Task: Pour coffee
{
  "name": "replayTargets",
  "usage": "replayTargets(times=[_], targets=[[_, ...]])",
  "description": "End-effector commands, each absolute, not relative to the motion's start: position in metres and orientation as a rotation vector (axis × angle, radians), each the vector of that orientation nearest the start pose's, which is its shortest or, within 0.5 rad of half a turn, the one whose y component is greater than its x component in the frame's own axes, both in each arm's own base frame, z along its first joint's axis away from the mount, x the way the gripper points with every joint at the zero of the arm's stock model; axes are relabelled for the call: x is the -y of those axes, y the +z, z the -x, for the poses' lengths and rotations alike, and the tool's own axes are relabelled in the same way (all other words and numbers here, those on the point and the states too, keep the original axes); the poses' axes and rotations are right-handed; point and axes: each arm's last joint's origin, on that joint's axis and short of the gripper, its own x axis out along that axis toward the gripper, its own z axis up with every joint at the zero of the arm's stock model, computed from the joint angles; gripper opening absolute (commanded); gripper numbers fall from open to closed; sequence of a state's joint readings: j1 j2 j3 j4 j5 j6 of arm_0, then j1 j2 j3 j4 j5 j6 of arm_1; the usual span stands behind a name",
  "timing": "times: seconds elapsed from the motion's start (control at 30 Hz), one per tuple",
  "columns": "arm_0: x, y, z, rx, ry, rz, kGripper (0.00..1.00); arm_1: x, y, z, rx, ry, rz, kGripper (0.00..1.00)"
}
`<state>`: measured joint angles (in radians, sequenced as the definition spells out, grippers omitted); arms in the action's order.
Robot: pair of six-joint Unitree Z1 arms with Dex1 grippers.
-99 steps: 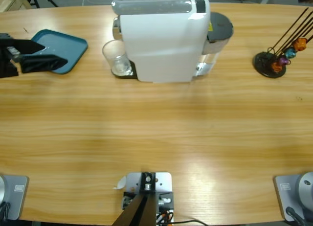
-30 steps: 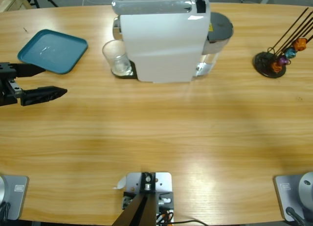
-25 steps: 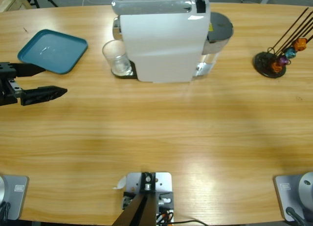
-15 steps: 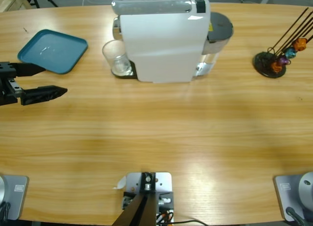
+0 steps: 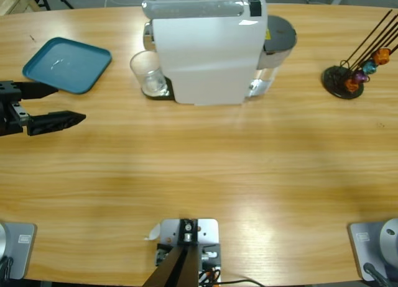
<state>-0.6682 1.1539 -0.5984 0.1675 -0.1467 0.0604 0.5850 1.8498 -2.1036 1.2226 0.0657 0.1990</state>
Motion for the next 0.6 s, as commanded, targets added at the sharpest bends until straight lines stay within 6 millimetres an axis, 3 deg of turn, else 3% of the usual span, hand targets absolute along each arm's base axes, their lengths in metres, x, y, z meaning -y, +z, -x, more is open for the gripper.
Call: replayTargets(times=[0.03, 0.6], targets=[[0.1051, 0.2686, -0.1184, -0.715, -0.812, -0.261, 1.0, -0.2094, 0.4345, -0.3001, -1.071, 0.477, 0.104, 1.0], [0.1051, 0.2669, -0.1179, -0.72, -0.819, -0.268, 1.0, -0.205, 0.4382, -0.2932, -1.094, 0.466, 0.112, 1.0]])
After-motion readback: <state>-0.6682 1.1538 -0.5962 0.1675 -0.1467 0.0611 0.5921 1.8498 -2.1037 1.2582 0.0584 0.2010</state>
